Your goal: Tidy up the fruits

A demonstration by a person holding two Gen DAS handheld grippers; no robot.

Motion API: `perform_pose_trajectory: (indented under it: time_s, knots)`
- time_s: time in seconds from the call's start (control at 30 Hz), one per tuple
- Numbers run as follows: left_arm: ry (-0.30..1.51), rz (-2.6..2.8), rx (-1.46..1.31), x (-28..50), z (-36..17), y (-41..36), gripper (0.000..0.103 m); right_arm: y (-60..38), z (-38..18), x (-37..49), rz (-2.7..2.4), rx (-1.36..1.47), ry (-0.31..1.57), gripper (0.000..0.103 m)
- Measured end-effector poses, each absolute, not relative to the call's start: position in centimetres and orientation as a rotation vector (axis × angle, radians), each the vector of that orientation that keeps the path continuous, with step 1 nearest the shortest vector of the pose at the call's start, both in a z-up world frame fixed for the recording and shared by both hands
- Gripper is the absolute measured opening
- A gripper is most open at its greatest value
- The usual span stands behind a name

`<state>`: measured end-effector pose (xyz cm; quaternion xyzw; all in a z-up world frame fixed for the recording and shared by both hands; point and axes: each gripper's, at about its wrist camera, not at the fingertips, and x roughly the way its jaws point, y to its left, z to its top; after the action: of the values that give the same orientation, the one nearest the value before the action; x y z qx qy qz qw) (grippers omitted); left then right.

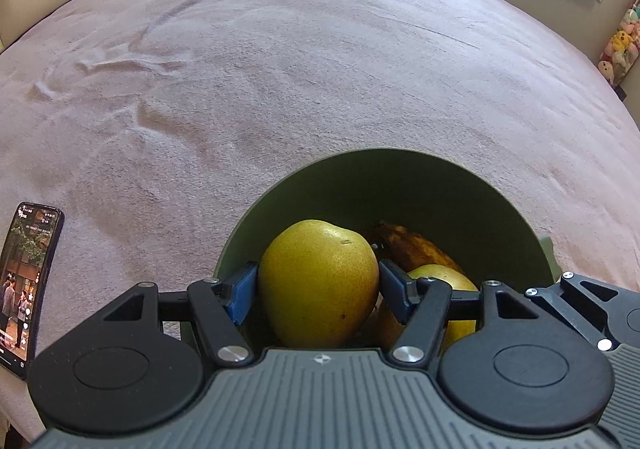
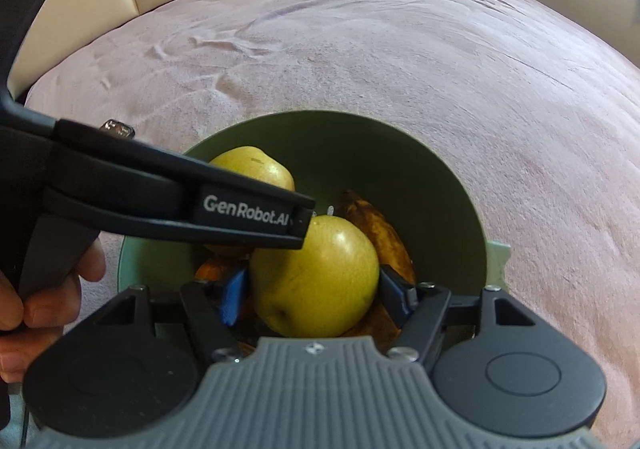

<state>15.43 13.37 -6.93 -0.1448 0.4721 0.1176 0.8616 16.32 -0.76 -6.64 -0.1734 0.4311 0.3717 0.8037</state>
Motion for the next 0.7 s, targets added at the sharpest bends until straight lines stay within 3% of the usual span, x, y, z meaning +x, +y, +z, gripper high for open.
perform_pose_trajectory:
  time_s: [0.7]
  knots:
    - [1.01,0.267,-0.235,15.48,-6.32,12.42,0.075,-0.93,-6.13,15.58,0.779,-0.391,0.966,0.066]
